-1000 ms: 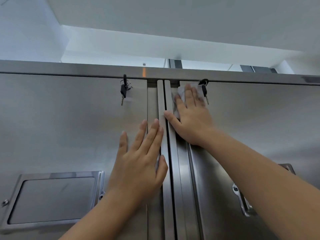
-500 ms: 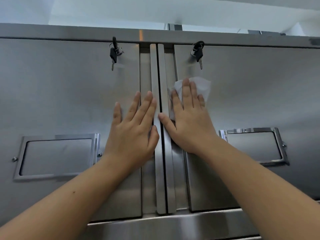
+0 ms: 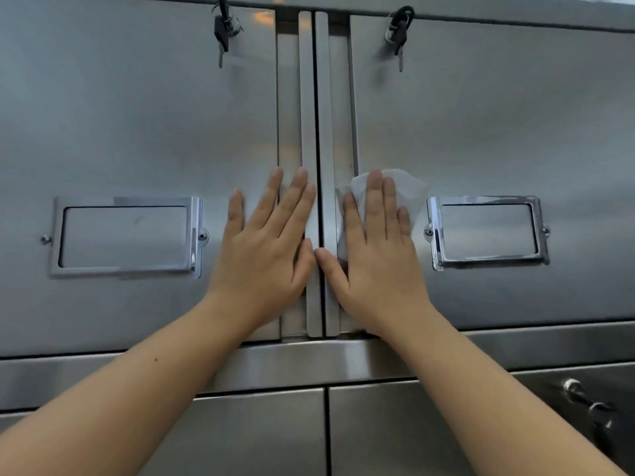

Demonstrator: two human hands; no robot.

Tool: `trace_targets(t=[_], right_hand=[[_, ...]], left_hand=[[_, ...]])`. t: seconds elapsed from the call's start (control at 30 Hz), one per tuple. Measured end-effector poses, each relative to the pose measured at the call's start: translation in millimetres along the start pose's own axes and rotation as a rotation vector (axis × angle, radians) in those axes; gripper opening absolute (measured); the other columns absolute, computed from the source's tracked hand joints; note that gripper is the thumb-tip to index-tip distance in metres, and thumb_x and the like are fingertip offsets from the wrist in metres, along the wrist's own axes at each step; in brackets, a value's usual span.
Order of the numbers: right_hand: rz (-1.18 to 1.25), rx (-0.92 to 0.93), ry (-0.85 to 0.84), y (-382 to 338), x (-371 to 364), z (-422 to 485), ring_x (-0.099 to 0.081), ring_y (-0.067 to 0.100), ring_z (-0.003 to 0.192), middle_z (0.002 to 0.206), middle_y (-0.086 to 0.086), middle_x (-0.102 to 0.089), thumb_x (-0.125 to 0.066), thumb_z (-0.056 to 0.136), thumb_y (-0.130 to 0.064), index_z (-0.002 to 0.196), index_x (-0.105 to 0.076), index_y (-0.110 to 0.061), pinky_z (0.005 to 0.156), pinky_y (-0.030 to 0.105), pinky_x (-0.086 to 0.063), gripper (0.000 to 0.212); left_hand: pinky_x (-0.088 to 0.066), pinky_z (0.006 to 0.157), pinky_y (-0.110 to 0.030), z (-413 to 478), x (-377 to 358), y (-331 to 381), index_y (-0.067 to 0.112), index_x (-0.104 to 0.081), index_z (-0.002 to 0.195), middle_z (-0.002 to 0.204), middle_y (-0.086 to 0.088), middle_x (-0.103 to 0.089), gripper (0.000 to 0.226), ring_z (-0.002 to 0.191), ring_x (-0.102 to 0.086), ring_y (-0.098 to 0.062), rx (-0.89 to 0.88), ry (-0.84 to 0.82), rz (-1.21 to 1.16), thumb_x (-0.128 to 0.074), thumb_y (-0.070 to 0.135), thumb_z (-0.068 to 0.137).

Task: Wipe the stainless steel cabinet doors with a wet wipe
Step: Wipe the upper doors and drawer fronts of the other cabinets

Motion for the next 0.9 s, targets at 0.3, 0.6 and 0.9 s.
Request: trace_targets(t=[0.3,0.6,0.9], right_hand=[[-0.013,-0.027,-0.051,-6,-15,-55,0.02,0.03,0.141,0.152,0.015,0.021,-0.011,0.09,-0.056,0.148,0.002,-0.011,0.114,0.04,0.012,0.075],[0.043,-0.054,-0.005,-12,-25,-92,0.006,0.032,0.143,0.153,0.016,0.007,-0.024,0.094,-0.048,0.147,-0.009,-0.007,0.116,0.04,0.004,0.069],[0.192,-0.066,0.099,-13,-23,-99,0.004,0.025,0.143,0.153,0.015,0.004,-0.029,0.095,-0.043,0.144,-0.004,-0.001,0.116,0.038,0.002,0.07]], left_hand=[[-0.015,0.108,-0.055,-27,-1,12,0.004,-0.033,0.143,0.15,-0.011,-0.027,0.058,0.139,-0.023,-0.031,-0.019,-0.012,0.029,-0.029,0.027,0.089],[-0.012,0.11,-0.053,-35,-3,14,0.005,-0.028,0.145,0.152,-0.01,-0.024,0.059,0.141,-0.019,-0.029,-0.012,-0.05,0.026,-0.029,0.026,0.09],[-0.013,0.11,-0.053,-37,-3,14,0.006,-0.028,0.145,0.152,-0.009,-0.023,0.057,0.141,-0.019,-0.028,-0.011,-0.05,0.021,-0.028,0.025,0.091]])
Point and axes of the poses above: each hand's wrist, its own z-axis towards the middle knuckle, its own x-axis out of the back of the hand, y = z × x, the point moved 5 cm from there along z, towards the middle knuckle
